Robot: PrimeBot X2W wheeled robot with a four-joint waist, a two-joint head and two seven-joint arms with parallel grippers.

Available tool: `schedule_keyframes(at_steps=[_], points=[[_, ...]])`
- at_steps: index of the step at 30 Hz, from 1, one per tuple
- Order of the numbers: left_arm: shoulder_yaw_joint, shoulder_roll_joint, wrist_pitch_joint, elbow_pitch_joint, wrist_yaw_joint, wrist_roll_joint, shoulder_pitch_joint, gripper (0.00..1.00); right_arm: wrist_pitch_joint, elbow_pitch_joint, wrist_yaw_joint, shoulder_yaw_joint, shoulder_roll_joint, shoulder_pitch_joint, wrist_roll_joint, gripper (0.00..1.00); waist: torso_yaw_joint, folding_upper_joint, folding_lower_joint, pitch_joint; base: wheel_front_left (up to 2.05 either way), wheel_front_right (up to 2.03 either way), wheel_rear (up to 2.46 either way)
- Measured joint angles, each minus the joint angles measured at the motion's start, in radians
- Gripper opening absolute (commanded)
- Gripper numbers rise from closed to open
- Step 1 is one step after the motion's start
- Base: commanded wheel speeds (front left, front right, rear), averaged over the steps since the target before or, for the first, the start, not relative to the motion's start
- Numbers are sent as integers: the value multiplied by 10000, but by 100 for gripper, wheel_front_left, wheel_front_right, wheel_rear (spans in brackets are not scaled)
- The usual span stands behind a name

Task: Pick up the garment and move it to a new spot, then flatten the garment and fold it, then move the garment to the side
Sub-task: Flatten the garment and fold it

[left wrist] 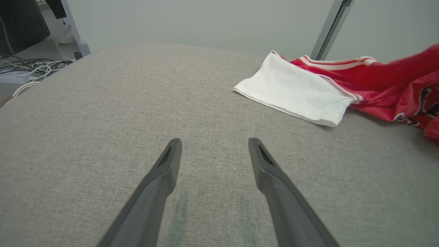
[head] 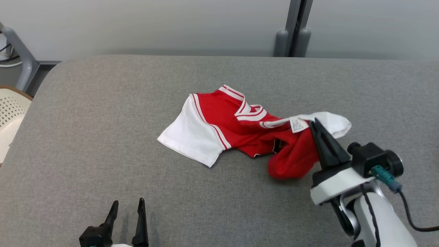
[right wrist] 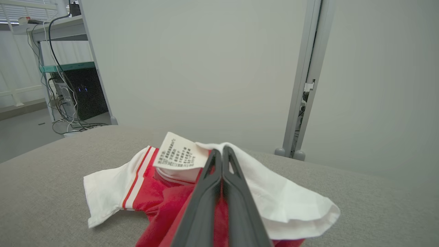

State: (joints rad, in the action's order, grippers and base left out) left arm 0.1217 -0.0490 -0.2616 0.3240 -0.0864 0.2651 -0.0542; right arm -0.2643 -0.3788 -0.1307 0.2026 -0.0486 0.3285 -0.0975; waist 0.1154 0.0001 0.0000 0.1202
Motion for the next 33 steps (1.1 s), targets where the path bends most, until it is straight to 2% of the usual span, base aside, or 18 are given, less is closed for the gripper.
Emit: schedule_keyframes(at_steps=[7, 12, 13, 15, 17, 19, 29, 30, 31, 32, 33], points=[[2, 2, 0, 79, 4, 115, -103, 100, 2, 650, 0, -301, 4, 613, -178, 0, -239, 0, 0, -415, 0, 0, 0], [21, 2, 0, 115, 8, 159, -204, 100, 0, 667, 0, -573, 8, 925, -537, 0, -377, 0, 0, -616, 0, 0, 0], [40, 2, 0, 119, 15, 165, -204, 100, 2, 525, -2, -719, 6, 966, -554, 0, -383, 0, 0, -619, 0, 0, 0], [69, 0, 0, 136, 19, 190, -204, 100, 0, 196, 0, -986, 2, 994, -391, 8, -381, 0, 0, -581, 0, 0, 0], [121, 4, 0, 153, 35, 199, -200, 100, 0, -211, 0, -1317, -6, 1123, -90, 8, -357, 0, 0, -490, 0, 0, 0], [171, 2, 0, 176, 63, 196, -164, 100, 2, -573, 0, -1553, -125, 1387, 127, 0, -298, 0, 0, -365, 0, 0, 0], [359, 0, 0, 309, 109, 184, 226, 100, 0, -1559, 0, -2190, -932, 3085, 871, 0, 414, 0, 0, 314, 0, 0, 0], [370, 0, 0, 320, 105, 192, 229, 100, 0, -1569, 0, -2217, -917, 3097, 897, 20, 495, 0, 0, 350, 0, 0, 0], [380, 2, 0, 322, 102, 219, 229, 100, 0, -1611, 0, -2240, -878, 3090, 899, 46, 565, 0, 0, 380, 0, 0, 0], [378, 2, 0, 322, 86, 249, 229, 100, 2, -1638, 0, -2253, -821, 3055, 899, 91, 621, 0, 0, 401, 0, 0, 0], [374, -2, 0, 322, 69, 255, 229, 100, 0, -1655, 0, -2226, -777, 2981, 913, 100, 658, 0, 0, 408, 0, 0, 0]])
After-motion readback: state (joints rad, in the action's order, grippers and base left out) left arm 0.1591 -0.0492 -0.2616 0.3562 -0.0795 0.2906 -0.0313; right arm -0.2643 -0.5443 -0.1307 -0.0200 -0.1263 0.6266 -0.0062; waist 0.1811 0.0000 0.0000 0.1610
